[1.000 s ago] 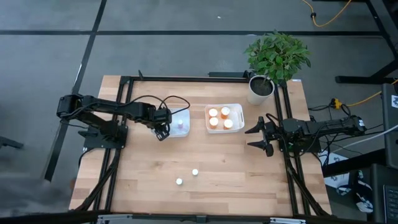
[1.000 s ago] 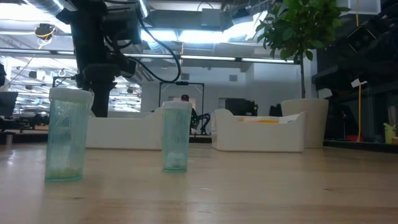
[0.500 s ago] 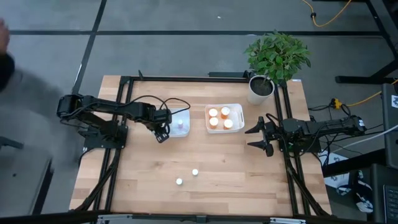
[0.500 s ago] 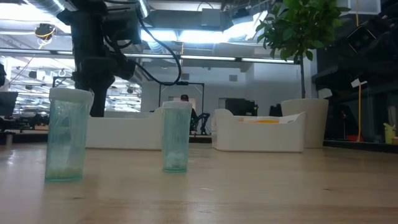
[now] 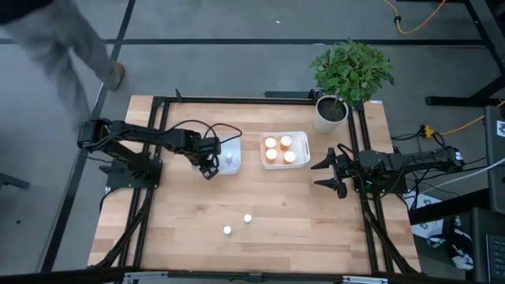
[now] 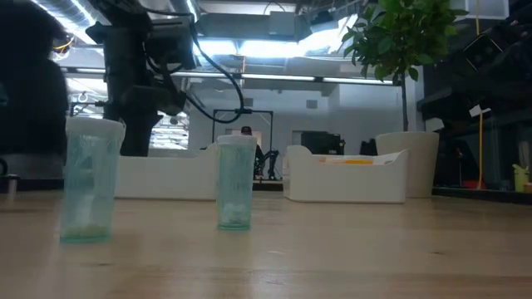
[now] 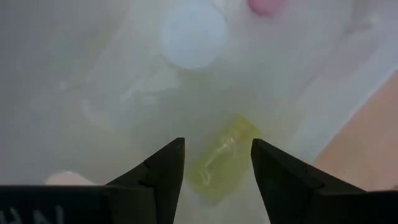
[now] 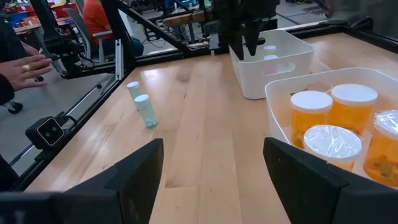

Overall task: Pick and place medicine bottles into bin by pill shape (circle, oval)
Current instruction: Move the yellow pill bottle from the white bin to the table

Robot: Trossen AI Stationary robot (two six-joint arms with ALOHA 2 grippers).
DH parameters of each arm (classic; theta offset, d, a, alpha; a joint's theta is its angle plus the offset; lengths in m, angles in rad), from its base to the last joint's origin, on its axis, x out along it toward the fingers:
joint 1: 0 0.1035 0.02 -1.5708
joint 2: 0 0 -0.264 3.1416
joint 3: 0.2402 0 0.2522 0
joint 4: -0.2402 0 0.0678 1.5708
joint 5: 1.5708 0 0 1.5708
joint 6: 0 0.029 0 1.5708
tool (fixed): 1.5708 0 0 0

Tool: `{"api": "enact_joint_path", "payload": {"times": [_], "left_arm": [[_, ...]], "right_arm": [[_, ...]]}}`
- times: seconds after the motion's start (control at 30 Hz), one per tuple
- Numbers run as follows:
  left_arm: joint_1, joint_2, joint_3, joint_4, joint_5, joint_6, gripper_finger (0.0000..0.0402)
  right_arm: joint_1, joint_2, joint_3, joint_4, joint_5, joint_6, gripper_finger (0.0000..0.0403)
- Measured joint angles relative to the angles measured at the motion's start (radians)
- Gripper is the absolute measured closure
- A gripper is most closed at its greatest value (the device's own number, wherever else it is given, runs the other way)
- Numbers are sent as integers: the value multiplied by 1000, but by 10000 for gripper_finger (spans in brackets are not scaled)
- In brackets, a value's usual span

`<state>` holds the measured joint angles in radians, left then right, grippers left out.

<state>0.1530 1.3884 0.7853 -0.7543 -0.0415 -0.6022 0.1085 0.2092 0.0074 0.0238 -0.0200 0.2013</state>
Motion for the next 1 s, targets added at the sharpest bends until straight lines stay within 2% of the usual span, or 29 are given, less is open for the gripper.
{"api": "enact_joint_path", "payload": {"times": [0.57, 0.8, 1.0], "left_arm": [[48, 0, 0, -18, 12, 10, 223], [48, 0, 0, -31, 83, 15, 223], [48, 0, 0, -34, 87, 63, 223]], "right_arm": [[0, 0, 0, 0, 0, 0, 124], [0, 0, 0, 0, 0, 0, 124], [0, 0, 0, 0, 0, 0, 124]]}}
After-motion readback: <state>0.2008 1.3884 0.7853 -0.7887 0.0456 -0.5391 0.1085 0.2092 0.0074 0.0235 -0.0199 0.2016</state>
